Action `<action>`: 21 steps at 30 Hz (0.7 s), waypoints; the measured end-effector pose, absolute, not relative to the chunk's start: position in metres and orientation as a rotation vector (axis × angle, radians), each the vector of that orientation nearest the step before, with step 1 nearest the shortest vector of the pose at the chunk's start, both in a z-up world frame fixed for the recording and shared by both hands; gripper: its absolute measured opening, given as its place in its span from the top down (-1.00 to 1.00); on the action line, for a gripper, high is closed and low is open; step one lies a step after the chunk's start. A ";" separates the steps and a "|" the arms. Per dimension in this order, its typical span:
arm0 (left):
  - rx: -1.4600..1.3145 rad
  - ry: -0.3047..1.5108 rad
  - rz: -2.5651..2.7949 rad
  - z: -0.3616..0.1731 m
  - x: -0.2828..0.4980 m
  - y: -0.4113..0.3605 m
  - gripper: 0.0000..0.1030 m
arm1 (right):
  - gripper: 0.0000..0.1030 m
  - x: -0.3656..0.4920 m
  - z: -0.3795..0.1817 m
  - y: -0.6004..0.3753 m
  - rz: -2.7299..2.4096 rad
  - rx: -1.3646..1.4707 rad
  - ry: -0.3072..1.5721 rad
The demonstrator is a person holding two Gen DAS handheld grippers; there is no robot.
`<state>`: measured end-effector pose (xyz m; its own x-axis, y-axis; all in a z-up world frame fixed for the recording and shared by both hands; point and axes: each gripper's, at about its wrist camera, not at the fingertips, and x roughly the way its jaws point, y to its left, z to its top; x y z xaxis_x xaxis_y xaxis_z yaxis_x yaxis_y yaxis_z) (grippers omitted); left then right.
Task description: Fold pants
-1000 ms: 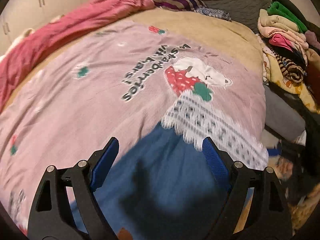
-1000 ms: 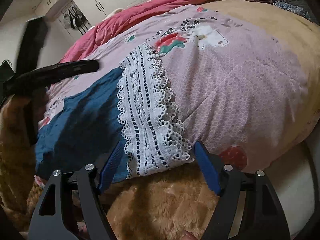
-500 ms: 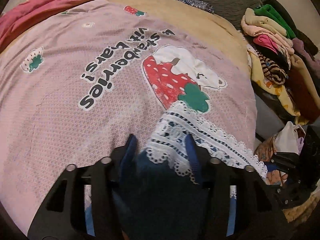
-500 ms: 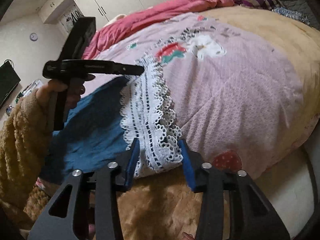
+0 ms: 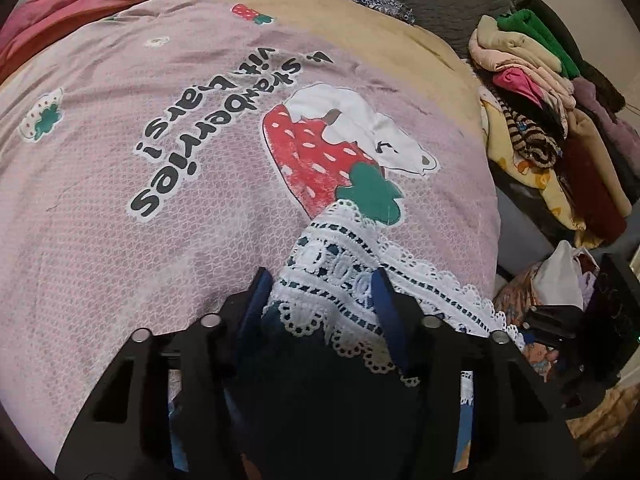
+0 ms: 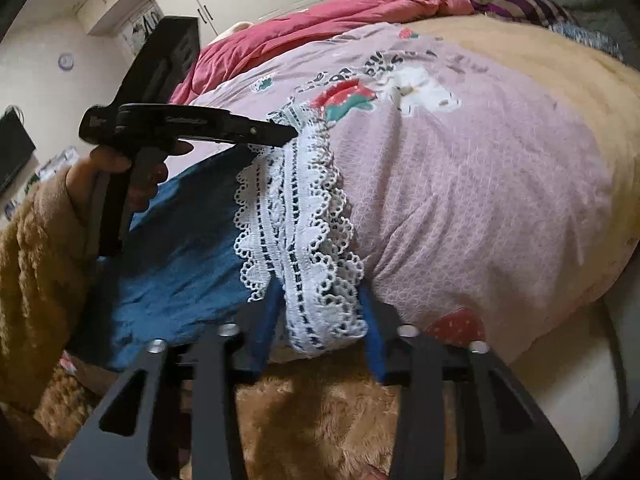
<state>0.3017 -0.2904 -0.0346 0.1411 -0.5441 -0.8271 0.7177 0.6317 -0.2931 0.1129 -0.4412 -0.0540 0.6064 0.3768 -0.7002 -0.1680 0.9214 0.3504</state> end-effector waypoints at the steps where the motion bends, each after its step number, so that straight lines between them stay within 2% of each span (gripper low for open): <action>1: 0.185 1.099 -0.921 -0.034 0.301 -0.290 0.35 | 0.51 0.111 -0.052 -0.441 0.324 0.262 0.861; 2: 0.189 1.100 -0.923 -0.033 0.299 -0.291 0.48 | 0.55 0.109 -0.049 -0.441 0.350 0.279 0.847; 5: 0.224 1.078 -0.926 -0.028 0.289 -0.292 0.68 | 0.56 0.103 -0.041 -0.432 0.370 0.260 0.824; 13: 0.095 1.018 -0.954 0.002 0.281 -0.257 0.75 | 0.58 0.090 -0.010 -0.405 0.465 0.248 0.755; 21: -0.050 0.959 -0.938 0.032 0.266 -0.178 0.75 | 0.60 0.081 0.029 -0.337 0.654 0.162 0.688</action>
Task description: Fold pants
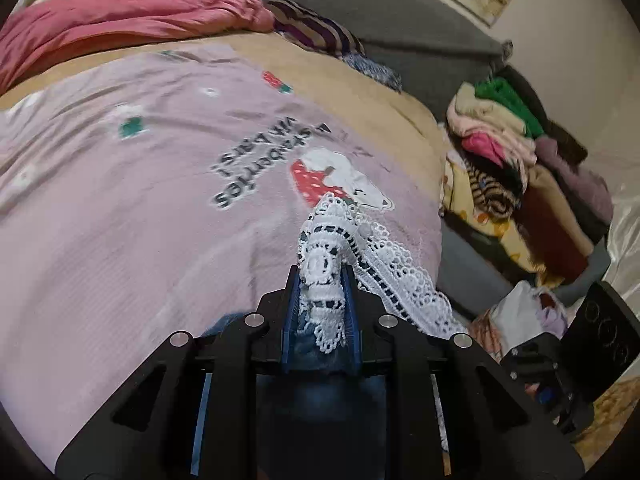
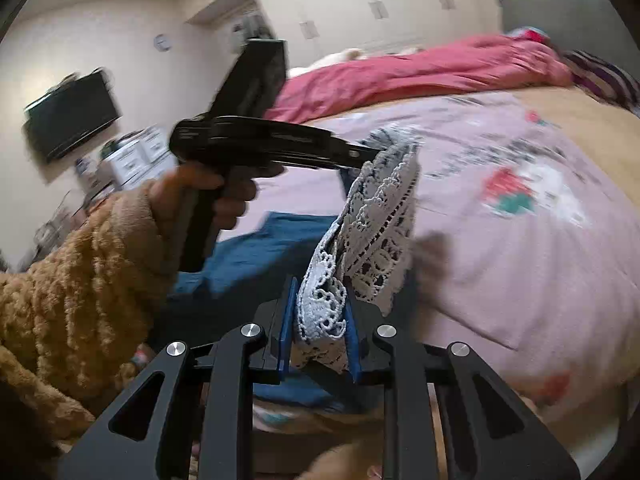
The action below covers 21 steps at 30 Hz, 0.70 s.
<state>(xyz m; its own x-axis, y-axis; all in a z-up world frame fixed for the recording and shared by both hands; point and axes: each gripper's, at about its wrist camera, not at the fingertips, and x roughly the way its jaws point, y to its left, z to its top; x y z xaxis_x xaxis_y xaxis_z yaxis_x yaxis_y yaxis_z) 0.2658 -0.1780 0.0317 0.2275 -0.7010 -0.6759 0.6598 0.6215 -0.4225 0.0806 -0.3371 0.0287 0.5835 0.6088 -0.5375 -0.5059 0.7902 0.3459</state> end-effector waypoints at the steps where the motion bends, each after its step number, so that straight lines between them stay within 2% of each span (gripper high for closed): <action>1: -0.068 0.959 -0.928 0.033 0.263 -0.166 0.75 | 0.60 0.080 0.030 -0.330 0.673 0.153 0.687; 6: -0.101 0.979 -0.861 0.025 0.250 -0.122 0.75 | 0.60 0.081 0.024 -0.281 0.772 0.087 0.734; 9: -0.187 1.035 -0.820 0.013 0.251 -0.090 0.62 | 0.60 0.082 0.011 -0.255 0.815 0.049 0.790; 12: -0.367 1.072 -0.781 -0.001 0.253 -0.046 0.46 | 0.61 0.077 0.003 -0.232 0.834 -0.027 0.820; 13: -0.445 1.075 -0.776 -0.005 0.252 -0.031 0.34 | 0.61 0.075 0.001 -0.227 0.839 -0.044 0.824; 14: -0.546 1.074 -0.774 -0.011 0.250 -0.014 0.11 | 0.61 0.073 -0.001 -0.219 0.843 -0.078 0.826; 16: -0.664 1.066 -0.790 -0.019 0.247 0.001 -0.12 | 0.61 0.065 -0.002 -0.202 0.851 -0.156 0.818; 17: -0.714 1.065 -0.798 -0.024 0.245 0.007 -0.19 | 0.61 0.062 -0.003 -0.197 0.859 -0.182 0.819; 21: -0.734 1.095 -0.791 -0.034 0.245 0.001 -0.22 | 0.61 0.049 -0.007 -0.171 0.908 -0.274 0.813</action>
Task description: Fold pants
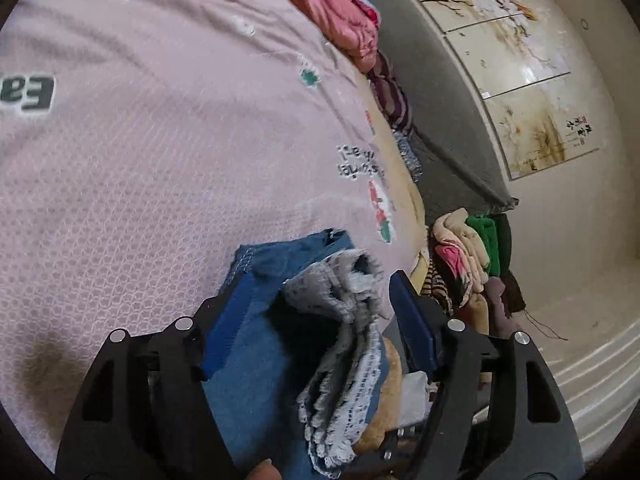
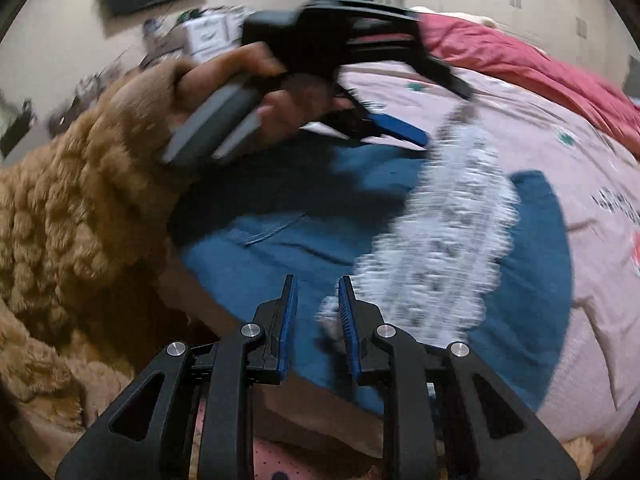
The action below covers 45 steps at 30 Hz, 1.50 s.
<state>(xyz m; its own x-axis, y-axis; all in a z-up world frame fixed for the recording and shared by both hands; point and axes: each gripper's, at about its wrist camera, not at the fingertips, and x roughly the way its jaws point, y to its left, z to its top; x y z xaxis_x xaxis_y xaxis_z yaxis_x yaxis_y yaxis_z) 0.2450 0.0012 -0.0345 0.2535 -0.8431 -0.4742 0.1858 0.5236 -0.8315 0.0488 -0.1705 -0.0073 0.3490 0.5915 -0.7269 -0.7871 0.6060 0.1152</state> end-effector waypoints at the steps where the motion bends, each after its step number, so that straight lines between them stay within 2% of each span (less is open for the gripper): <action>1: -0.732 1.104 -0.805 -0.036 0.244 -0.004 -0.22 | 0.61 0.047 -0.007 -0.167 0.905 -0.285 0.807; 8: -0.627 1.105 -0.810 -0.034 0.243 -0.027 -0.22 | 0.57 0.023 0.008 -0.193 0.777 -0.271 0.745; 10: -0.598 1.108 -0.806 -0.034 0.243 -0.032 -0.22 | 0.40 0.016 0.006 -0.190 0.759 -0.300 0.738; 11: -0.596 1.111 -0.804 -0.035 0.243 -0.032 -0.22 | 0.23 0.012 0.004 -0.188 0.751 -0.317 0.730; 14: -0.579 1.114 -0.788 -0.035 0.244 -0.036 -0.22 | 0.17 0.003 0.002 -0.179 0.717 -0.348 0.698; 20: -0.548 1.119 -0.765 -0.033 0.241 -0.041 -0.22 | -0.07 0.004 -0.004 -0.172 0.606 -0.381 0.642; 25: -0.508 1.126 -0.745 -0.032 0.240 -0.046 -0.21 | -0.07 0.005 -0.023 -0.165 0.625 -0.442 0.677; 27: -0.482 1.131 -0.731 -0.031 0.239 -0.048 -0.13 | -0.07 0.005 -0.029 -0.157 0.612 -0.477 0.675; 28: -0.473 1.134 -0.720 -0.031 0.239 -0.048 -0.01 | -0.07 0.007 -0.032 -0.152 0.598 -0.487 0.681; 30: -0.475 1.145 -0.715 -0.033 0.239 -0.047 0.16 | 0.00 0.012 -0.037 -0.149 0.582 -0.494 0.694; 33: -0.483 1.156 -0.716 -0.035 0.240 -0.045 0.33 | 0.39 0.023 -0.040 -0.151 0.577 -0.470 0.713; 36: -0.493 1.157 -0.714 -0.037 0.241 -0.043 0.51 | 0.66 0.033 -0.035 -0.159 0.630 -0.383 0.744; 40: -0.508 1.137 -0.730 -0.026 0.237 -0.034 0.67 | 0.68 0.034 -0.018 -0.172 0.719 -0.260 0.747; 45: -0.493 1.124 -0.685 -0.016 0.220 -0.012 0.67 | 0.68 0.025 -0.012 -0.166 0.854 -0.229 0.728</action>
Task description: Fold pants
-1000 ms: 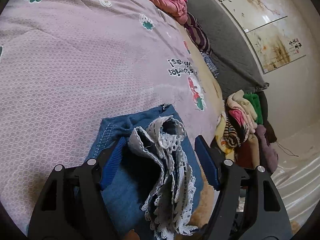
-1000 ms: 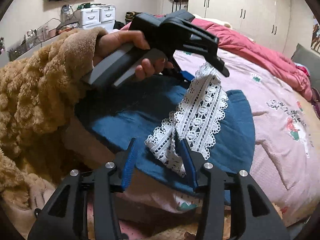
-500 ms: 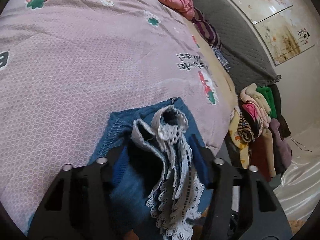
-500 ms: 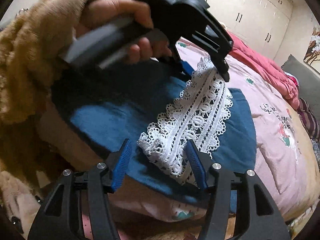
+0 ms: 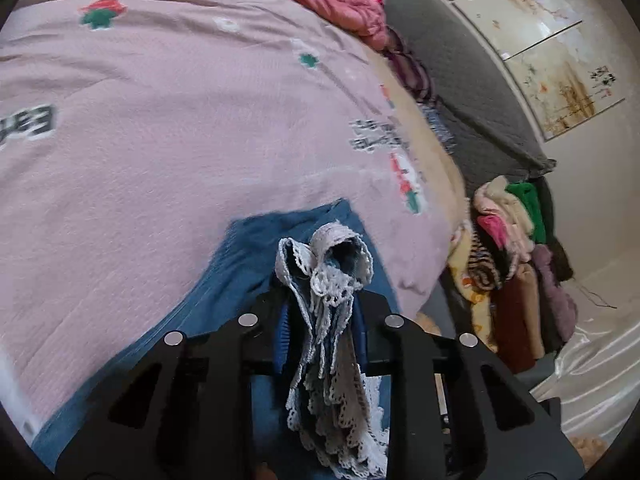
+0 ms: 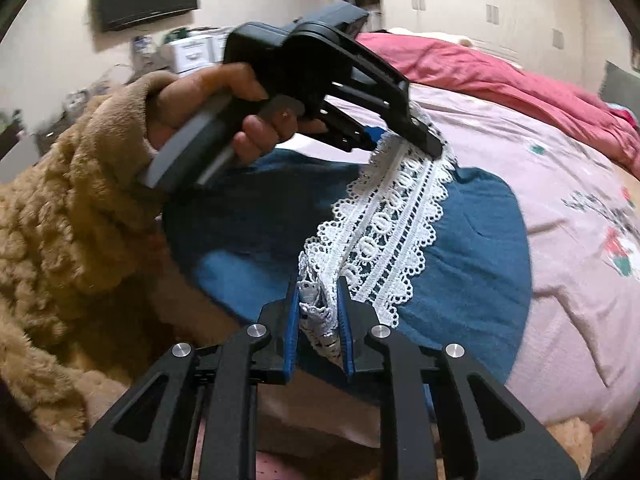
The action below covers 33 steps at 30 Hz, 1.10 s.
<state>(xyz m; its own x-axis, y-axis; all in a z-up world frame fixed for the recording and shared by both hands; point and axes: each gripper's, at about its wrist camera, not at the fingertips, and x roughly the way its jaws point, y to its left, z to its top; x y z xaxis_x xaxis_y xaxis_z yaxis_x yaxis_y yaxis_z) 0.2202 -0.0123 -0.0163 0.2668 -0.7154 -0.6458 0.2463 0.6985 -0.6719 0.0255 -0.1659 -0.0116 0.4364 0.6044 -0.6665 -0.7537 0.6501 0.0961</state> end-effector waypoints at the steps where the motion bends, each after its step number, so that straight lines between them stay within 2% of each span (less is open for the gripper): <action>1: -0.491 1.134 -0.669 -0.021 0.218 -0.008 0.67 | 0.68 0.024 -0.015 -0.160 0.878 -0.243 0.729; 6: -0.546 1.161 -0.598 -0.047 0.215 0.012 0.65 | 0.60 0.035 -0.034 -0.137 0.879 -0.339 0.774; 12: -0.499 1.101 -0.590 -0.035 0.208 0.019 0.54 | 0.30 0.041 -0.031 -0.132 0.905 -0.316 0.783; 14: -0.499 1.073 -0.575 -0.028 0.207 0.025 0.49 | 0.26 0.040 -0.025 -0.144 0.936 -0.250 0.782; 17: -0.461 1.027 -0.531 -0.013 0.205 0.030 0.36 | 0.13 0.036 -0.013 -0.156 0.980 -0.177 0.765; 21: -0.416 0.977 -0.492 0.007 0.194 0.033 0.31 | 0.12 0.037 -0.002 -0.178 0.920 -0.153 0.741; 23: -0.422 0.957 -0.517 0.015 0.184 0.030 0.16 | 0.12 0.048 -0.004 -0.190 0.844 -0.159 0.737; 29: -0.315 0.946 -0.554 0.019 0.154 -0.007 0.15 | 0.12 0.084 -0.026 -0.229 0.682 -0.142 0.785; 33: -0.262 0.990 -0.579 0.001 0.146 -0.035 0.15 | 0.12 0.093 -0.044 -0.234 0.641 -0.147 0.855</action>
